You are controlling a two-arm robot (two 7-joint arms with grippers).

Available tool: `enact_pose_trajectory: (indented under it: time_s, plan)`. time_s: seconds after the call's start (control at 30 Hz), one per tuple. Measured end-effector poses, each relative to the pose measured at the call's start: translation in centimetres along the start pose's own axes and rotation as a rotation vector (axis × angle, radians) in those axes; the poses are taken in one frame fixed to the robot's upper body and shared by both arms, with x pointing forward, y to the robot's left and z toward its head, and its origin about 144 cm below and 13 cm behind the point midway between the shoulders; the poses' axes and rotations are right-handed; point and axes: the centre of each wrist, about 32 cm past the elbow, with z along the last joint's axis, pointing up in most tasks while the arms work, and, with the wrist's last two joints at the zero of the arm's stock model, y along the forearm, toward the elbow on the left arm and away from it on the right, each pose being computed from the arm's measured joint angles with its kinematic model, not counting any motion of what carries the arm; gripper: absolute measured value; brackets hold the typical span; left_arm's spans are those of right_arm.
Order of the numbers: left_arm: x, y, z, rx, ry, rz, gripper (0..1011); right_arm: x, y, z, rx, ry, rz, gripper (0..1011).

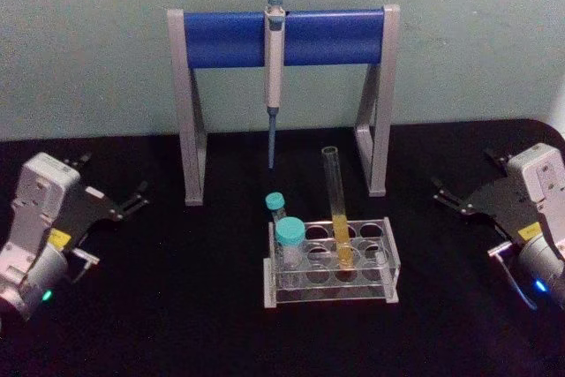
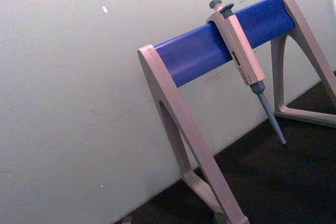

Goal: Pick up the test tube from the test tube rack, shake it, then place it back into the test tube rack.

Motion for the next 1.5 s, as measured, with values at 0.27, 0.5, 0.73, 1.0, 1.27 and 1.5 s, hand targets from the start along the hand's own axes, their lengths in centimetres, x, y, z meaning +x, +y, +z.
enact_pose_trajectory:
  time_s: [0.27,0.5,0.73,1.0,1.27,1.5]
  plan:
    - [0.0,0.0,0.0,0.000,0.000,0.000,1001,0.0,0.0,0.0,0.000,0.000,0.000,1000]
    - [0.0,0.0,0.0,0.000,0.000,0.000,1001,0.0,0.0,0.0,0.000,0.000,0.000,1000]
    - [0.0,0.0,0.0,0.000,0.000,0.000,1001,0.0,-0.1,0.2,0.008,-0.001,-0.002,1000]
    - [0.0,0.0,0.0,0.000,0.000,0.000,1001,0.5,-0.7,0.7,0.067,0.042,0.034,1000]
    - [0.0,0.0,0.0,0.000,0.000,0.000,1001,0.9,-1.5,1.9,0.172,0.080,0.122,1000]
    - [0.0,0.0,0.0,0.000,0.000,0.000,1001,0.6,-1.7,3.0,0.247,0.108,0.242,1000]
